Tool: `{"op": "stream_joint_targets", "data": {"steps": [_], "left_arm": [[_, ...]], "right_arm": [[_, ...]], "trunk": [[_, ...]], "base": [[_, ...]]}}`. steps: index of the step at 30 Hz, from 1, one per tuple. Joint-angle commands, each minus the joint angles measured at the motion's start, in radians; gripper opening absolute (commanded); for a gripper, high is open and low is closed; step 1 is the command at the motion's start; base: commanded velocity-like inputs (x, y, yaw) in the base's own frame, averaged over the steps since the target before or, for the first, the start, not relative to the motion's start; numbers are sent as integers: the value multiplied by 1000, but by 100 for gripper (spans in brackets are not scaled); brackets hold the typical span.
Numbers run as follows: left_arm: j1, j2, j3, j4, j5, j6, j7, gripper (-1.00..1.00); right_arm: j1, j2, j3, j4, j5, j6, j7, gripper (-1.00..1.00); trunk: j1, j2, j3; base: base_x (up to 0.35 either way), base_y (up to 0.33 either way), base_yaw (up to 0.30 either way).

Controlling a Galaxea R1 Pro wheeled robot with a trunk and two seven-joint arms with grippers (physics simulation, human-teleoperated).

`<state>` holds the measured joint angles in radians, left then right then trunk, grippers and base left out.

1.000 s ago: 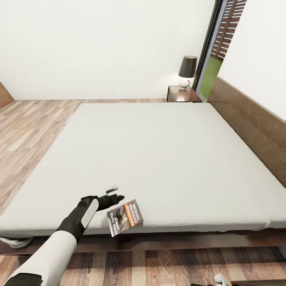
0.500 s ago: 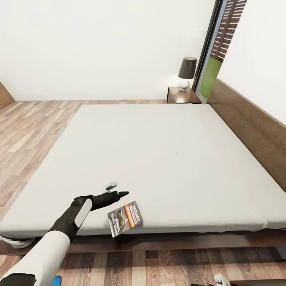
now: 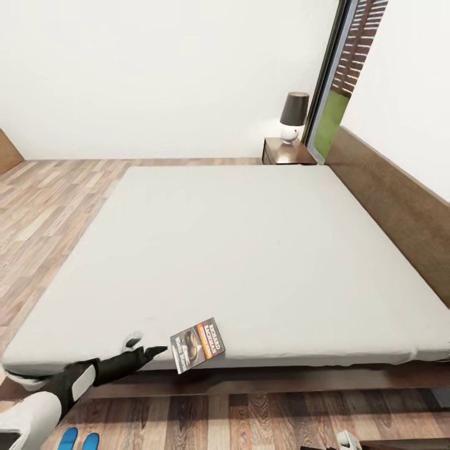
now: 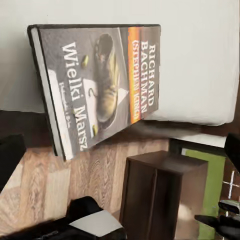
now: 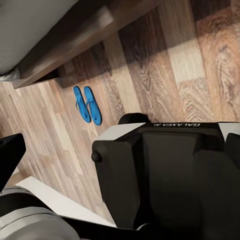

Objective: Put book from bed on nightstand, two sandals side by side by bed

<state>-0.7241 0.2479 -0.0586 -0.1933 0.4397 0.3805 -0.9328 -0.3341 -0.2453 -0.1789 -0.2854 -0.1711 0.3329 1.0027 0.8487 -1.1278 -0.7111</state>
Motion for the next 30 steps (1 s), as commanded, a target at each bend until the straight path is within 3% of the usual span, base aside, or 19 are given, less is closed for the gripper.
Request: {"op": "stream_joint_targets", "data": {"steps": [1,3,5,9,14,23,28,30], "left_arm": [[0,14,-3,71,13,-51,-32,100],[8,25,-5,122,13,-130,-65,100],[56,33,-5,156,10,-225,-90,100],[113,37,-5,169,7,-279,-98,100],[127,50,-7,172,7,-320,-94,100],[129,46,-9,173,7,-334,-73,100],[129,30,-9,173,7,-334,-19,100],[129,11,-9,173,7,-334,53,100]], "right_arm": [[0,0,-1,0,-7,9,2,100],[0,0,-1,0,-7,9,1,100],[0,0,-1,0,-7,9,1,100],[0,0,-1,0,-7,9,2,100],[0,0,-1,0,-7,9,2,100],[0,1,0,0,-7,9,-1,100],[0,1,-1,0,-7,-24,0,100],[0,1,-1,0,-8,-71,0,100]], "trunk": [[-4,7,3],[-12,21,9],[-19,35,15],[-35,63,28],[-54,98,43],[-88,161,72],[-107,196,87],[-115,210,94]], "base": [[0,0,0],[0,0,0],[0,0,0],[0,0,0],[0,0,0],[0,0,0],[0,0,0],[0,0,0]]}}
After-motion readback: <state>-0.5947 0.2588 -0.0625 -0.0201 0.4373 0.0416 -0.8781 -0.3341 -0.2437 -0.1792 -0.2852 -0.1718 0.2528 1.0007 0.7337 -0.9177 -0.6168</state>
